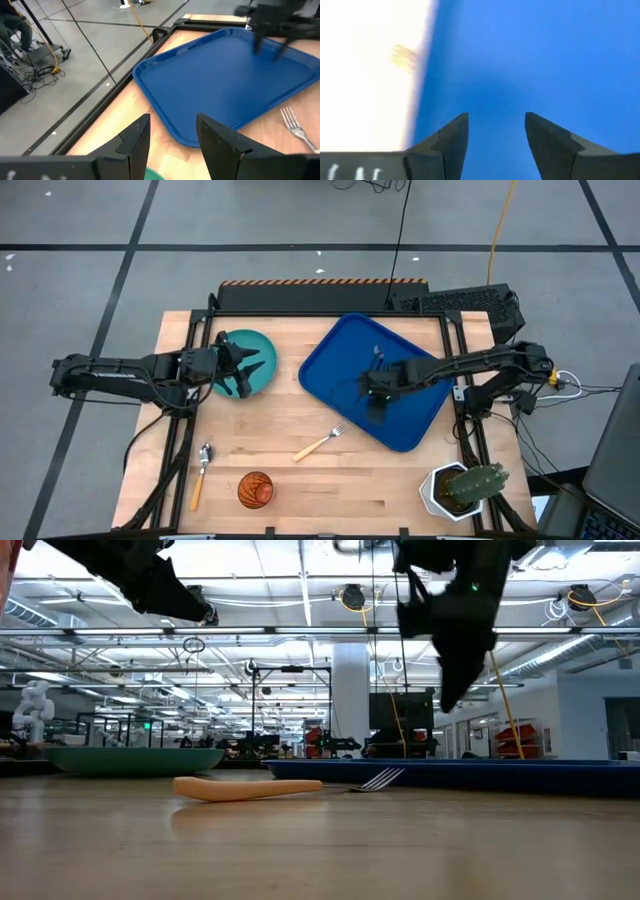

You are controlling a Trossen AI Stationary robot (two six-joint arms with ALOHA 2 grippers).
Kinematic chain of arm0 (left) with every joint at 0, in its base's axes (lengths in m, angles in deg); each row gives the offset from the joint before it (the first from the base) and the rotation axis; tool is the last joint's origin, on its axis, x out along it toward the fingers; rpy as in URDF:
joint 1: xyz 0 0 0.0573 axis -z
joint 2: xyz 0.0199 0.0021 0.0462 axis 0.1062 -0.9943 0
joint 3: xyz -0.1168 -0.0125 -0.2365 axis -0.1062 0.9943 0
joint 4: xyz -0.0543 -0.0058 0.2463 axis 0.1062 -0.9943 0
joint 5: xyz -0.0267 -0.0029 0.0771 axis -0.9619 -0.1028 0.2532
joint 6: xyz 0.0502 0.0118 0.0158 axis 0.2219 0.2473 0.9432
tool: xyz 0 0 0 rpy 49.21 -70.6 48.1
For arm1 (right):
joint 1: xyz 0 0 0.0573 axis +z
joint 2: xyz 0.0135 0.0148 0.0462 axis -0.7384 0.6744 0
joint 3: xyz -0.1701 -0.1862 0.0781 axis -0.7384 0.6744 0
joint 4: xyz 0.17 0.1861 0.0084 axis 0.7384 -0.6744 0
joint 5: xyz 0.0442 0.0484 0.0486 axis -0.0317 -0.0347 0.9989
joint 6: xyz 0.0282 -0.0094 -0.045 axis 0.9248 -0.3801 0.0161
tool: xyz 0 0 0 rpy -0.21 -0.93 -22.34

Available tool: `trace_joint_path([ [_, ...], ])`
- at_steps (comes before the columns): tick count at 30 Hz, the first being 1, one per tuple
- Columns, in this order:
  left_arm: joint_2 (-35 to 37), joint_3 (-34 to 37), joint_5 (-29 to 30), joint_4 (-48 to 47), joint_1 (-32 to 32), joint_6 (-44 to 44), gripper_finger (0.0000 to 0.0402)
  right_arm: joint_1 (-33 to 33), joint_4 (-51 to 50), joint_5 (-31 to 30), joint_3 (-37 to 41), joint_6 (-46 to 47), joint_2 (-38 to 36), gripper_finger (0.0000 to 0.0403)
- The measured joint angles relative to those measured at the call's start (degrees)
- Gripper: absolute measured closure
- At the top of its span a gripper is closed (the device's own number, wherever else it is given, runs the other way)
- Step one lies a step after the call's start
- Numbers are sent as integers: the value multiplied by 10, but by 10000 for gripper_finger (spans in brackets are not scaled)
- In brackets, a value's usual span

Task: Pick and place plate/cup/fork/spoon on tray
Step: Put the yellow fork on the blue tray

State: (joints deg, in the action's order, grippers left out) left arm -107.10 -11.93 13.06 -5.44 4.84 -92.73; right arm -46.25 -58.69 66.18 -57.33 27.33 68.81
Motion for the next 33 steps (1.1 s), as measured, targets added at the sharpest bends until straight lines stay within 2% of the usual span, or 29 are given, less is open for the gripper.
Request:
trace_joint_path([
  [3, 0, 0, -1, -10, 0, -1, 238, 30, 78, 10, 0, -8, 9, 216],
  [8, 0, 0, -4, -20, 0, -3, 238, 64, 146, 7, 0, -50, 41, 216],
  [15, 0, 0, -5, -36, 1, -6, 238, 82, 278, 25, -10, -187, 117, 216],
  [25, 0, 0, -5, -60, 1, -27, 238, 82, 252, 129, -115, -358, 201, 216],
  [33, 0, 0, -5, -61, 1, -42, 238, 81, 256, 145, -118, -399, 254, 216],
])
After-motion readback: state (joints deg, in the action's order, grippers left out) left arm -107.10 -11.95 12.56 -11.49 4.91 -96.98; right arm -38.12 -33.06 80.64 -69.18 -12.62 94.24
